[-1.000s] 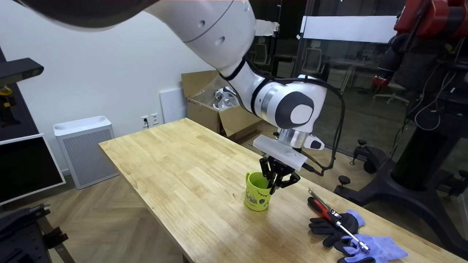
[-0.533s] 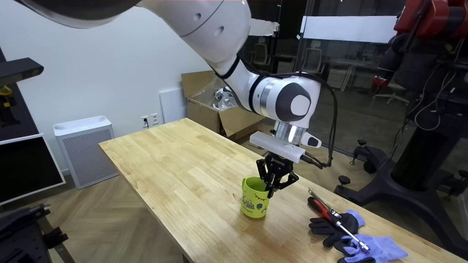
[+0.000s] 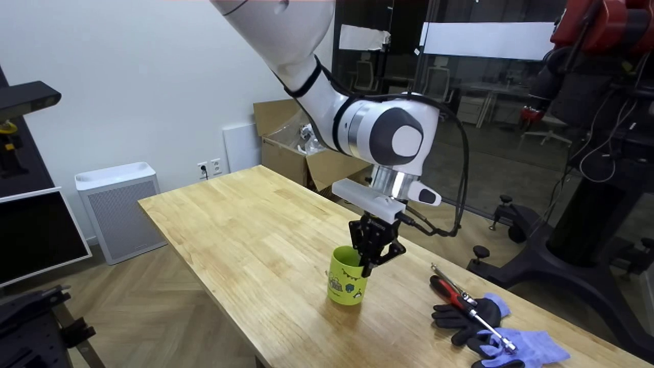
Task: Move the mug forward
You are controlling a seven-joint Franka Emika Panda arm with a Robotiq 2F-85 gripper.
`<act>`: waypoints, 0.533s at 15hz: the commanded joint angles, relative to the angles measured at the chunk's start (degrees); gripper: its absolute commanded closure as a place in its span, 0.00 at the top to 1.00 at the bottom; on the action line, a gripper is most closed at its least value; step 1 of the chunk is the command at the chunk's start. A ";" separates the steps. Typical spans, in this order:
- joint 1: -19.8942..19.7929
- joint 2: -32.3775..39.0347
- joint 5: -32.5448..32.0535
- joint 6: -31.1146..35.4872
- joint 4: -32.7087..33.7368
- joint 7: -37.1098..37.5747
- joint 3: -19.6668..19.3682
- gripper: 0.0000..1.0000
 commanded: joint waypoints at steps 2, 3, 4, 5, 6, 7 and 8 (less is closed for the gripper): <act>0.39 -6.61 3.97 1.69 -10.64 2.11 2.12 0.02; 0.77 -7.29 4.57 2.79 -12.29 2.20 2.45 0.02; 1.15 -7.95 4.91 3.99 -13.86 2.16 2.73 0.02; 1.59 -8.47 5.05 5.55 -15.33 2.21 2.93 0.02; 2.27 -9.04 4.79 7.58 -16.88 2.49 2.87 0.02; 3.01 -9.57 4.22 9.87 -18.40 2.75 2.69 0.02; 3.68 -10.12 3.78 12.09 -19.84 3.08 2.52 0.02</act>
